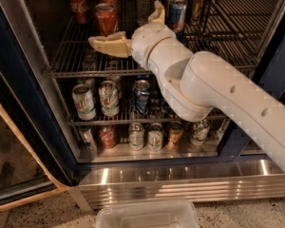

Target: Pick water bottle from top shelf of fridge

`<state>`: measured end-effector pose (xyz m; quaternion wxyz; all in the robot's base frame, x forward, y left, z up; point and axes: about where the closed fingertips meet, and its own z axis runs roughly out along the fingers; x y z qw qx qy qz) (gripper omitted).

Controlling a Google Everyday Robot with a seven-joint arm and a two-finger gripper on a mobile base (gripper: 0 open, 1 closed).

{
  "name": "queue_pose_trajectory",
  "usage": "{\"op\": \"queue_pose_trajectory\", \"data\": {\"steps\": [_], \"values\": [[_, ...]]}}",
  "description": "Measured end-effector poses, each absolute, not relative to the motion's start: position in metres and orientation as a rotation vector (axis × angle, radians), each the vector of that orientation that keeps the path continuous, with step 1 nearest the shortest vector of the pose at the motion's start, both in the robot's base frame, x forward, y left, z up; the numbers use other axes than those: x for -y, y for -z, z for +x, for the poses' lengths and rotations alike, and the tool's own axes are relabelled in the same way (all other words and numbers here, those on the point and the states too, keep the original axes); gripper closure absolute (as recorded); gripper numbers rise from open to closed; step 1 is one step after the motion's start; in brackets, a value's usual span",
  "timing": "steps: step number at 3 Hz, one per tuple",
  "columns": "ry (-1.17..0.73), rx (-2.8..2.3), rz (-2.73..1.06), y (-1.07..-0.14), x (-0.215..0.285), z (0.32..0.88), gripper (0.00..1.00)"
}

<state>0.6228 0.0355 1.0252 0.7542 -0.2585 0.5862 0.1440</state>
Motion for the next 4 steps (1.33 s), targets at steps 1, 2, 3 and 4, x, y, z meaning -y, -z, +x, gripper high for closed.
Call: {"op": "queue_pose_trajectory", "data": {"steps": [1,2,3,4], "values": [[-0.283,-1.326,-0.614,-1.038,-0.0385,0.6189,0.0],[-0.283,-1.326,-0.614,-1.038,-0.0385,0.6189,0.0],[-0.278,-1.335,-0.56,-1.0417,-0.0395,0.6229,0.0],[-0.281,-1.336,-0.423,-1.0459,-0.0298,0.6269,0.0]]}}
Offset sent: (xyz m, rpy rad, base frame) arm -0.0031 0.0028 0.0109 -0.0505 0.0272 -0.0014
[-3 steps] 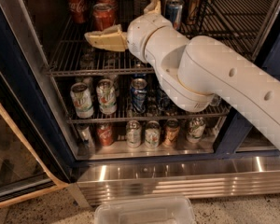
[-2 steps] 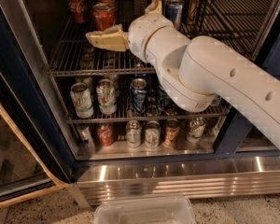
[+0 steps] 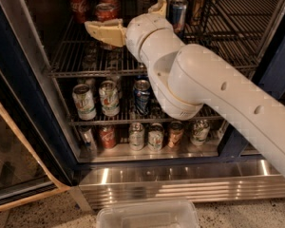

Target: Pick water bottle from top shelf of fridge

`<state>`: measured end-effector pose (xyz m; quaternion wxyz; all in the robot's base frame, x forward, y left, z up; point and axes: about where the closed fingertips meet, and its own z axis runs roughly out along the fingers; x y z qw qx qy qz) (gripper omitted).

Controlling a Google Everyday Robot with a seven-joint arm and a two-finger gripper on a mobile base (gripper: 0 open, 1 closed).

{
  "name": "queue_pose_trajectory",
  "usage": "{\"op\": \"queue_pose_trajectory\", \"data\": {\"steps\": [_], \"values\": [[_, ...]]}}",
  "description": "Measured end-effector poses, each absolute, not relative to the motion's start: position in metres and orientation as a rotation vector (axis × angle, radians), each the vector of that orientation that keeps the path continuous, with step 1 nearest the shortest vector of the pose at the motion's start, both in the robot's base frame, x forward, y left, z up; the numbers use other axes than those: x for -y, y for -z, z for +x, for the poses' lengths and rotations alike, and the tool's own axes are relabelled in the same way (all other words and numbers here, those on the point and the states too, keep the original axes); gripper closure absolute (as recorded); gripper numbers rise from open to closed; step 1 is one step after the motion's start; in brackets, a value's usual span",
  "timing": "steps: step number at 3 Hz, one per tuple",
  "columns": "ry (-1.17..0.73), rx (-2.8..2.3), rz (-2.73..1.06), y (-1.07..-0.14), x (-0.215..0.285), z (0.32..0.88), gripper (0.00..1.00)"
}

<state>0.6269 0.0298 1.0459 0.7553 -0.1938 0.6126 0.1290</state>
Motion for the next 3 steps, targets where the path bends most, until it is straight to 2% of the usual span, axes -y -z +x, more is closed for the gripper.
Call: {"op": "queue_pose_trajectory", "data": {"steps": [3], "values": [[-0.265,-1.382,-0.317,-1.0689,-0.04,0.624,0.0]]}}
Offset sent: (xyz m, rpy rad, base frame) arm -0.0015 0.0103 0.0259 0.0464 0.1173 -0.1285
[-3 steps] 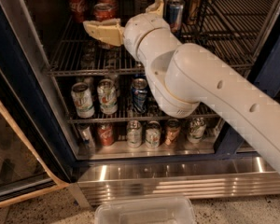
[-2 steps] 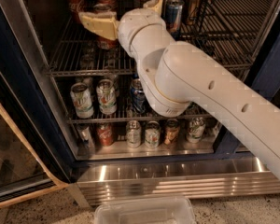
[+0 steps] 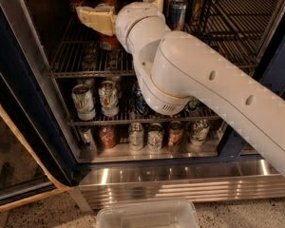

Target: Pick water bottle from top shelf of fridge

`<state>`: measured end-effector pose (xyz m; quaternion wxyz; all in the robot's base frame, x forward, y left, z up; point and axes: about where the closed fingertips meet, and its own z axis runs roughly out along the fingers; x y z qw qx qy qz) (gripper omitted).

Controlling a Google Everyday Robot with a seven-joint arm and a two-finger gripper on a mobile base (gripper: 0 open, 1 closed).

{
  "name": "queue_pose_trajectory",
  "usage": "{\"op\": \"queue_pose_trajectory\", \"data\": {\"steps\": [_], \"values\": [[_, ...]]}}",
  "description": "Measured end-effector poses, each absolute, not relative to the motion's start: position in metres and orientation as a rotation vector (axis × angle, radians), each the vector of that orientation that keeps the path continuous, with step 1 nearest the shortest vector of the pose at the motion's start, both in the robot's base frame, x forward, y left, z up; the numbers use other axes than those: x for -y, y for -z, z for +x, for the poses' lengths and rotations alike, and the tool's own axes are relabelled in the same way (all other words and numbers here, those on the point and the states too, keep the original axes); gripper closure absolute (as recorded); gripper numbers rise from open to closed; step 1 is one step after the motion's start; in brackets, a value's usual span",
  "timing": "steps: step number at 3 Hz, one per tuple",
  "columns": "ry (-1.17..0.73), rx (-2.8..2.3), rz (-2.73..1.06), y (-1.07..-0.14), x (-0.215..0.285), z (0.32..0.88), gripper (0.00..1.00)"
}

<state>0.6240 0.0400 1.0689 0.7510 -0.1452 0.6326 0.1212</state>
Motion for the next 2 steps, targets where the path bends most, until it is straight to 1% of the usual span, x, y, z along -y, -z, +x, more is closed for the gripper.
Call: {"op": "queue_pose_trajectory", "data": {"steps": [1,2], "values": [[-0.265,-1.382,-0.317,-1.0688,-0.0401,0.6242,0.0],[-0.304,-1.391,-0.289,-1.0606,-0.0433,0.6341,0.07]]}}
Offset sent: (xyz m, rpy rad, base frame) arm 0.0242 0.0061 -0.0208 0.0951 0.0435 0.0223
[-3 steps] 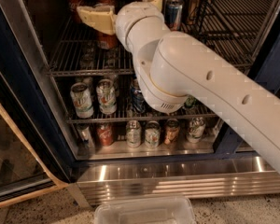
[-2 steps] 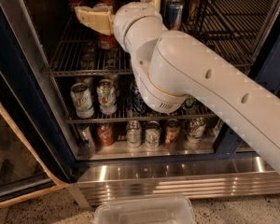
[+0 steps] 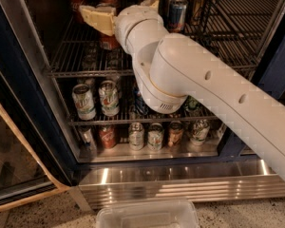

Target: Pick water bottle from top shelf of fridge

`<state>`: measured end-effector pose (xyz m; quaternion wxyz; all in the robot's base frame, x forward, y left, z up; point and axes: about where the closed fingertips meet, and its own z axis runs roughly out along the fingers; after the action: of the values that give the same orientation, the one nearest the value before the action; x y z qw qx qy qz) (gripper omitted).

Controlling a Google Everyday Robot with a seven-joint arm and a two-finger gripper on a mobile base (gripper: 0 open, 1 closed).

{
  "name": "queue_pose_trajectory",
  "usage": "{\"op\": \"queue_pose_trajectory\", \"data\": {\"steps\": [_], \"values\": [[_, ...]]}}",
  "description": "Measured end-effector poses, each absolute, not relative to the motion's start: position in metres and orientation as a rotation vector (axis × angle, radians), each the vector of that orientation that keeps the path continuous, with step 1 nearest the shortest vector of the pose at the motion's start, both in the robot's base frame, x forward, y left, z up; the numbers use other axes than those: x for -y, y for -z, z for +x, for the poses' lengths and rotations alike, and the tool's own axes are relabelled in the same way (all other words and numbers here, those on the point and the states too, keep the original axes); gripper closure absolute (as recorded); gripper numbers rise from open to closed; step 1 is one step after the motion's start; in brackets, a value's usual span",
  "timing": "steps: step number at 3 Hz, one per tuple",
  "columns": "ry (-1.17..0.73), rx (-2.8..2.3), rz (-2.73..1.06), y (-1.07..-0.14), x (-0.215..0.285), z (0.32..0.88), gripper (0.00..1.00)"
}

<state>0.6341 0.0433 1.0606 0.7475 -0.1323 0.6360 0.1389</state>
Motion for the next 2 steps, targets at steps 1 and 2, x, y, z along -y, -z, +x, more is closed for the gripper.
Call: {"op": "queue_pose_trajectory", "data": {"steps": [1,2], "values": [[-0.321,-1.408,-0.238,-1.0509,-0.0414,0.6446,0.26],[-0.319,-1.424,-0.19,-1.0427,-0.037,0.6517,0.44]]}}
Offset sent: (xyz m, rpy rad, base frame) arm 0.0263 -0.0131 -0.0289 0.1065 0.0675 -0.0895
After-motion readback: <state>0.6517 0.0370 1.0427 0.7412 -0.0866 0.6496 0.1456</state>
